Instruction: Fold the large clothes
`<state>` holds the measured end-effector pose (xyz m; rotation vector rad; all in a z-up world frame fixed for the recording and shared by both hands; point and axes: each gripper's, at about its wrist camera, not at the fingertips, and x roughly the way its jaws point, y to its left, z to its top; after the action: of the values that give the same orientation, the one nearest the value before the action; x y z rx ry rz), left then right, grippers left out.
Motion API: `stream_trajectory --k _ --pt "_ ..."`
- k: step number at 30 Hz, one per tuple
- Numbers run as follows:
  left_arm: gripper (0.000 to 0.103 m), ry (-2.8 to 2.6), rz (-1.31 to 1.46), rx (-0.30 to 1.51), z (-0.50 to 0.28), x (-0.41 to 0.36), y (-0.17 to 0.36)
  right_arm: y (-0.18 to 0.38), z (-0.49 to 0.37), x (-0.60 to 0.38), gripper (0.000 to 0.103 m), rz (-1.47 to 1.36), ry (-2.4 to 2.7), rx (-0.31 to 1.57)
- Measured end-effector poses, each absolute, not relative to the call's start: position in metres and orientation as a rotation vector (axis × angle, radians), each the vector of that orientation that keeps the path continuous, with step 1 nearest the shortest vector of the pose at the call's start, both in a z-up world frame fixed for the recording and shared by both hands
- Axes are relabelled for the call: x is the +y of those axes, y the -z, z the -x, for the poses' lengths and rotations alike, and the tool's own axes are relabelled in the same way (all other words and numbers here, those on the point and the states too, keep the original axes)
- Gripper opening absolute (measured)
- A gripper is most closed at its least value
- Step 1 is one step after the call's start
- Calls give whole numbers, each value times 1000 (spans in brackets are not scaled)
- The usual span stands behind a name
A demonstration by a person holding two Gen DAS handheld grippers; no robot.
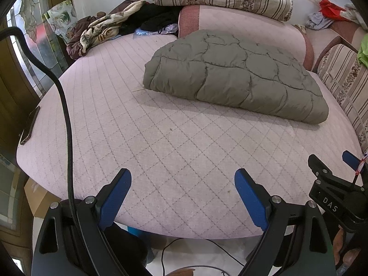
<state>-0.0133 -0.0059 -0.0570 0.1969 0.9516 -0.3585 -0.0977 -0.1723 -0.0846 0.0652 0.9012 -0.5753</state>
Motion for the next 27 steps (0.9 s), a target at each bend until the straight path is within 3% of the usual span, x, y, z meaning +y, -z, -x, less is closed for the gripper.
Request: stream_trajectory --k 27 --pt "91 359 -212 940 12 -10 57 85 100 -177 91 -94 588 894"
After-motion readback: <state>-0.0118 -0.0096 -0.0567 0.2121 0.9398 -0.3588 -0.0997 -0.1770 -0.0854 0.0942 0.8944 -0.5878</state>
